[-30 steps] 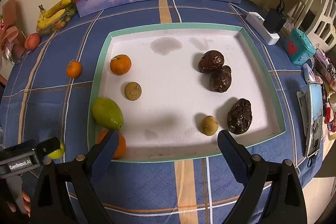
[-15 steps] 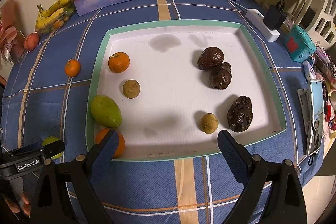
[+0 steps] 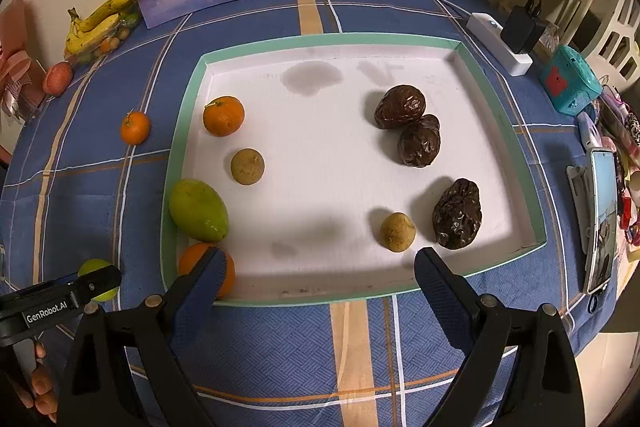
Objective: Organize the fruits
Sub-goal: 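Close the left tool on the green pear while the right tool moves to the orange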
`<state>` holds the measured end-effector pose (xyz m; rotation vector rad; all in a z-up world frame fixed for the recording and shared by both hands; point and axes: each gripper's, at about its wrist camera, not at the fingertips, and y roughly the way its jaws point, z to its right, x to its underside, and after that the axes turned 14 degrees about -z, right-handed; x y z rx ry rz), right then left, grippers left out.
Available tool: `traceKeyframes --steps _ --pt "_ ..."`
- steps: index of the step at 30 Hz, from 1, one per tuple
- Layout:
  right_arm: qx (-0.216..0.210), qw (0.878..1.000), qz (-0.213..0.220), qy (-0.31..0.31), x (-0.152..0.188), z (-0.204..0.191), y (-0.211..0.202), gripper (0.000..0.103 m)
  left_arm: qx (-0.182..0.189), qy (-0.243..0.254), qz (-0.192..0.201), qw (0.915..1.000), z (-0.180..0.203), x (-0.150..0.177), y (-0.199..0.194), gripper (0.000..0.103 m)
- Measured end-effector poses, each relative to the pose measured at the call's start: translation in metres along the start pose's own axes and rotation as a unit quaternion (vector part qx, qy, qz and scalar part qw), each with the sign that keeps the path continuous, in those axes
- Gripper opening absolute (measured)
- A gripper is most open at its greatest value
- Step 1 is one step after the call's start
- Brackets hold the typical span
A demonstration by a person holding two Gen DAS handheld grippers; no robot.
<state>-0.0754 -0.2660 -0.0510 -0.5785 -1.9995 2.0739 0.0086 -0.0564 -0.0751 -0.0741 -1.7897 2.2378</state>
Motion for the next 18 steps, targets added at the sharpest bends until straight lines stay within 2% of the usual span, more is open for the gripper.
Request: traceKeyframes --steps 9,14,18 --pt "-0.001 1.0 -0.008 0.0 -0.003 -0.002 0.003 0.095 0.008 -0.013 0.034 0.9993 -0.006 -0.007 -0.025 0.054" --pt "-0.004 1.0 0.001 0.002 -0.007 -0.004 0.002 0.095 0.001 -0.025 0.058 0.998 -0.009 -0.018 -0.038 0.054" --pt "-0.01 1.0 0.008 0.005 -0.014 -0.007 0.001 0.095 0.01 -0.032 0.07 0.997 -0.017 -0.033 -0.048 0.054"
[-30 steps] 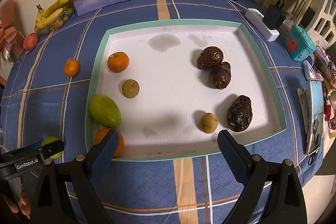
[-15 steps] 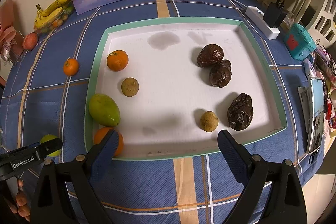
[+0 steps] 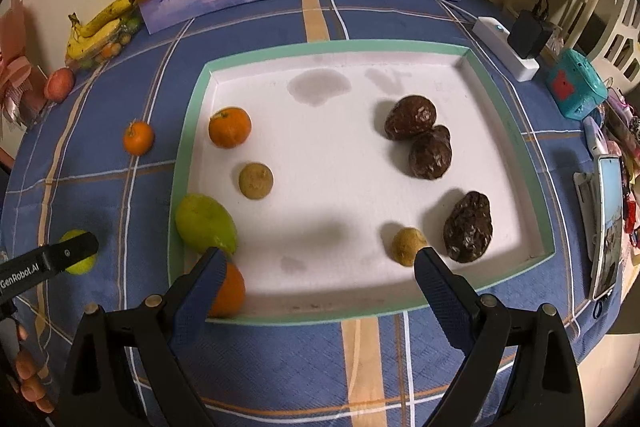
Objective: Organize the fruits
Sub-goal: 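Close the left tool on the green pear while the right tool moves to the orange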
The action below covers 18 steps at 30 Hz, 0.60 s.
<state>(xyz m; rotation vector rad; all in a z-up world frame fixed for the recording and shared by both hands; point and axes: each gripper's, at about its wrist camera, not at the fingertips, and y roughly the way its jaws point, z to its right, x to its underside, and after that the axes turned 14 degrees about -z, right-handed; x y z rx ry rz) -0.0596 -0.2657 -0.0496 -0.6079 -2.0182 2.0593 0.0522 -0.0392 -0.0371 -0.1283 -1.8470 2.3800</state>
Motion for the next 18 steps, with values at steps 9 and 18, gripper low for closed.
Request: traceKeyframes --steps 9,18 --pt "0.009 1.0 0.022 -0.003 -0.017 -0.009 -0.003 0.095 0.001 -0.027 0.005 0.9996 -0.013 -0.03 0.006 0.054" --pt "0.011 0.999 0.048 -0.019 -0.037 -0.026 -0.003 0.095 -0.002 -0.043 0.035 0.9985 -0.023 -0.049 0.003 0.054"
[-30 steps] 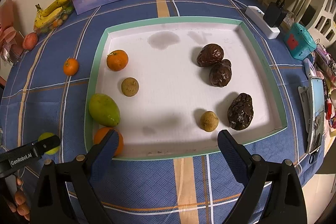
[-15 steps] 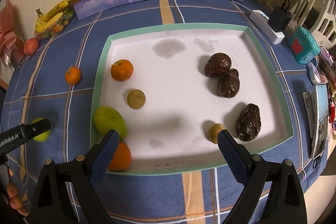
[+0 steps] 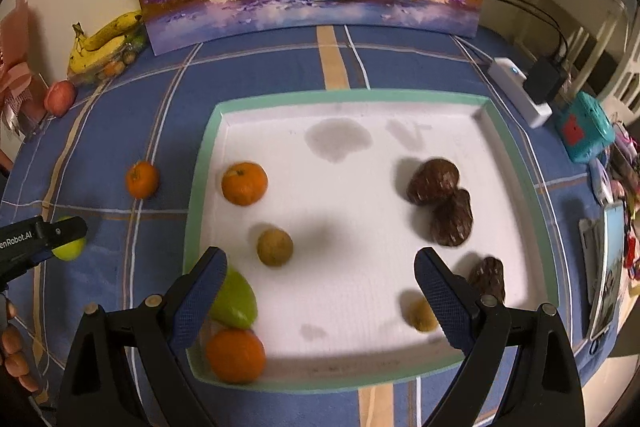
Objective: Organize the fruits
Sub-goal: 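Close the left tool on the green pear while the right tool moves to the orange, then close the right tool on the orange while the left tool holds the pear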
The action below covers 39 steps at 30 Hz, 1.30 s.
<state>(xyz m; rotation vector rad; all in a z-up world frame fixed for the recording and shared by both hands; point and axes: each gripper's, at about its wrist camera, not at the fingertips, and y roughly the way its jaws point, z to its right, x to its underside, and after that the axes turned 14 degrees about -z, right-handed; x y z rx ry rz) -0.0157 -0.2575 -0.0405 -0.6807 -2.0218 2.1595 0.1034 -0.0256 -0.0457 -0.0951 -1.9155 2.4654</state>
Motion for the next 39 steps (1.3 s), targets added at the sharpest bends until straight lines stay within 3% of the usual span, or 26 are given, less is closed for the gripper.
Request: traceKeyframes --steps 4,10,17,20,27,35,39 --pt "-0.008 1.0 0.013 -0.016 -0.009 -0.016 -0.004 0.095 -0.019 -0.004 0.016 0.9997 -0.008 -0.01 -0.005 0.054" --pt "-0.015 0.998 0.031 -0.061 -0.024 -0.05 -0.012 0.095 -0.011 -0.021 0.028 0.9993 -0.031 -0.022 -0.013 0.054" --pt "-0.058 0.996 0.0 -0.074 -0.045 -0.089 -0.002 0.094 -0.013 -0.032 0.048 0.9982 -0.053 -0.036 -0.026 0.054" --pt "-0.082 0.994 -0.02 -0.074 -0.053 -0.105 0.008 0.081 -0.007 -0.04 0.045 0.9982 -0.06 -0.039 -0.025 0.054" --pt "-0.089 0.99 -0.064 -0.09 -0.067 -0.135 0.038 0.062 0.0 -0.051 0.043 0.9978 -0.071 -0.045 -0.023 0.054" --pt "-0.062 0.991 -0.082 -0.087 -0.073 -0.145 0.063 0.047 0.003 -0.052 0.042 0.9978 -0.073 -0.047 -0.021 0.054" --pt "-0.081 0.99 -0.081 -0.083 -0.072 -0.145 0.065 0.035 0.004 -0.049 0.045 0.9978 -0.072 -0.046 -0.023 0.054"
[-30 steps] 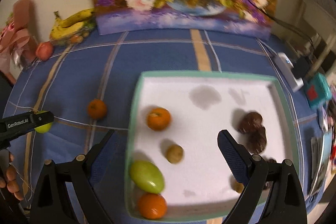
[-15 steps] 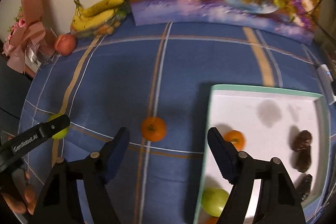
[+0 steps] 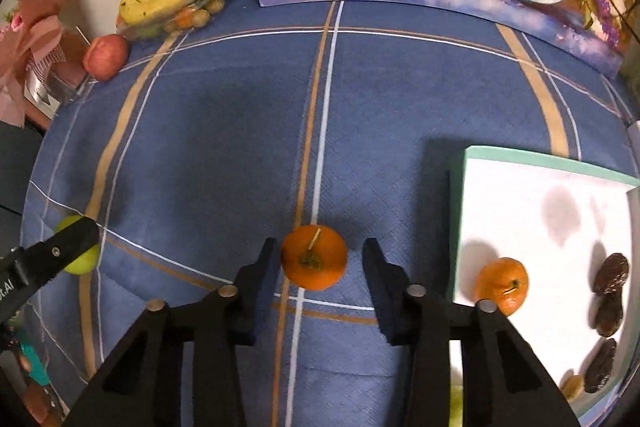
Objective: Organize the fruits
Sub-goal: 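Close the right tool on the orange while the left tool holds the pear, then carry the pear and orange into the tray with both tools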
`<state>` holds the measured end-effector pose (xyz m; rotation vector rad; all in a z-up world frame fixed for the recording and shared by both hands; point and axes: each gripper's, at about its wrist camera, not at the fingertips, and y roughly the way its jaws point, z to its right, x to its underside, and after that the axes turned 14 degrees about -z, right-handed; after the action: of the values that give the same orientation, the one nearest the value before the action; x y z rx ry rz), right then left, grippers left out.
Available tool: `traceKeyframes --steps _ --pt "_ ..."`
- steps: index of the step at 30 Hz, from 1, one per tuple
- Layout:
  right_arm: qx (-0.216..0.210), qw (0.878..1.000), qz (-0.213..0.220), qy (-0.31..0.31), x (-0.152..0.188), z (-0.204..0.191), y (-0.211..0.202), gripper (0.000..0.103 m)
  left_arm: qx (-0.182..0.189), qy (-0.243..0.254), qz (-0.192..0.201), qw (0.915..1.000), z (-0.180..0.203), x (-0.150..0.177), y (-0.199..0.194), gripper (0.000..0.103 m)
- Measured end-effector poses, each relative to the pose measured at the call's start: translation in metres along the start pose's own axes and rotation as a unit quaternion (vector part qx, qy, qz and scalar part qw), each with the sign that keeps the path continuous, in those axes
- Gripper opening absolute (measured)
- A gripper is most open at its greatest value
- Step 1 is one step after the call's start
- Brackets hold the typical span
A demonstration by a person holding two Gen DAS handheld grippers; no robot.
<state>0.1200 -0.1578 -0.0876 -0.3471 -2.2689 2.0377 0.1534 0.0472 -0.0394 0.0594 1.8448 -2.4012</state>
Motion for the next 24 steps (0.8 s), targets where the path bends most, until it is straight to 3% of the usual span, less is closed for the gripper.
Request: traceKeyframes --steps 8,15,24 --pt "0.003 1.0 0.029 -0.011 0.017 0.002 -0.022 0.034 -0.003 0.026 0.018 0.9995 0.011 0.005 -0.016 0.054" --pt "0.049 0.997 0.055 -0.016 0.039 0.008 -0.048 0.034 0.007 0.042 0.012 0.999 0.023 0.012 -0.02 0.054" --pt "0.049 0.997 0.058 -0.006 0.059 0.025 -0.061 0.034 0.022 0.056 0.014 0.9981 0.037 0.027 -0.032 0.054"
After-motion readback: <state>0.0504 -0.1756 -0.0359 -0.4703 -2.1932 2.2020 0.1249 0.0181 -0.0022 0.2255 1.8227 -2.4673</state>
